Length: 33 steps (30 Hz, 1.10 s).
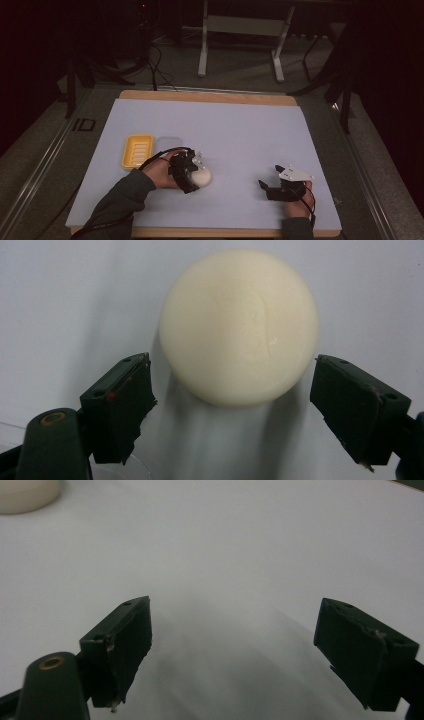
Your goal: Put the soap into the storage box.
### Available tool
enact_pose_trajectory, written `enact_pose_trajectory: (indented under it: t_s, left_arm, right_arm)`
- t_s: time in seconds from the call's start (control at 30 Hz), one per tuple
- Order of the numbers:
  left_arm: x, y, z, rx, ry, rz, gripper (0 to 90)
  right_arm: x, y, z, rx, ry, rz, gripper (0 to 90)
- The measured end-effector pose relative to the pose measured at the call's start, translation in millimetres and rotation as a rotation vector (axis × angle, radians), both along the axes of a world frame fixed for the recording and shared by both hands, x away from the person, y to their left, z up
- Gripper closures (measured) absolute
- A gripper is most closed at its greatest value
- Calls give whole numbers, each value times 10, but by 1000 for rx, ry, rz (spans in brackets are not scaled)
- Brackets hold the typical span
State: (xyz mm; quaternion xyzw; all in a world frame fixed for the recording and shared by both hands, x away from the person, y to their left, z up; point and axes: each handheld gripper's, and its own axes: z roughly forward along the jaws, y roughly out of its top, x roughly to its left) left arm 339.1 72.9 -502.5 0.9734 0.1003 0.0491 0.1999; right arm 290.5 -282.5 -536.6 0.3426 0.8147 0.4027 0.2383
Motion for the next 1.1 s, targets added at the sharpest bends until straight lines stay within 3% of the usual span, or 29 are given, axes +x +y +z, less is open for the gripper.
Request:
enact_pose_trajectory:
  t_s: [0.63,0.87,1.1]
  left_arm:
    - [5,-154,-51,65,-34,-27,184]
    - [14,-214,-62,54,-33,-31,187]
    - [51,-242,-65,44,-1,-35,221]
  right_arm:
    - [0,0,0,-1,0,0,153]
    - [0,1,0,0,1,0,153]
    - [-1,1,0,0,1,1,152]
